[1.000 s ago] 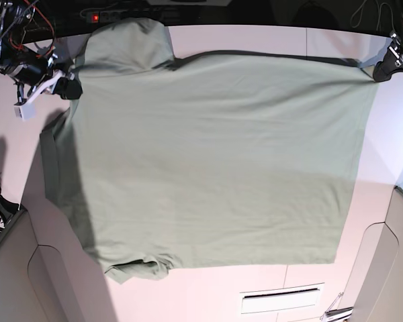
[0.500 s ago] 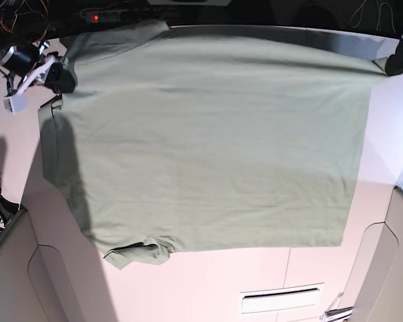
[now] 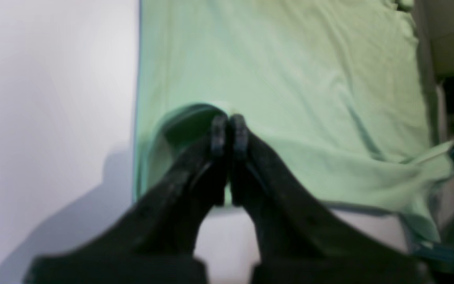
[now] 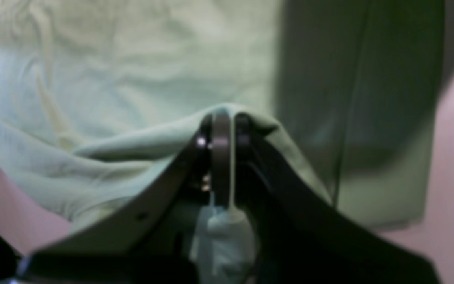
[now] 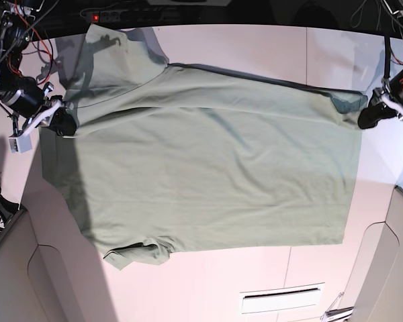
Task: Fold the T-shirt properly
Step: 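Lift the shirt edge with both grippers and fold it back over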
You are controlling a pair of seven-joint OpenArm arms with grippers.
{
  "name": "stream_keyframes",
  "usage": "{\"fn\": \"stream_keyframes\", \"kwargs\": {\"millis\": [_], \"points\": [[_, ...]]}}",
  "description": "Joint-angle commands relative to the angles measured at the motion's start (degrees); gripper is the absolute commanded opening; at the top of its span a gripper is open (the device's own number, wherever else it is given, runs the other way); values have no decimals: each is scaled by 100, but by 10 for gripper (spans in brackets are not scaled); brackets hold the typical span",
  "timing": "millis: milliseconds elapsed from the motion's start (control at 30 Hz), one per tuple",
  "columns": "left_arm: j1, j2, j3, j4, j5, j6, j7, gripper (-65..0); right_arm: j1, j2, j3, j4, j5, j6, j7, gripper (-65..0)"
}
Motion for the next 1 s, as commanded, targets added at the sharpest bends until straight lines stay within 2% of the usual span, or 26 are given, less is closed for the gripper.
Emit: {"fn": "stream_keyframes", "kwargs": {"millis": [0, 300, 533, 700, 800, 967], "points": [[-98, -127, -26, 87, 44, -54, -164, -650, 129, 92, 22, -42, 87, 17, 136, -650], [-369, -127, -52, 87, 763, -54, -560, -650, 778, 92, 22, -1150, -85, 15, 238, -650], [-369, -127, -494, 87, 739, 116, -863, -650, 846, 92, 22, -1366, -85, 13, 326, -650], [-350, -129, -863, 87, 549, 107, -686, -650, 846, 92, 22, -1366, -83, 13, 326, -650], [-352, -111, -826, 87, 433, 28, -361, -650, 846, 92, 22, -1366, -85, 13, 326, -650], [-321, -76, -673, 83, 448, -46, -323, -650, 846, 92, 22, -1366, -83, 13, 326, -650]]}}
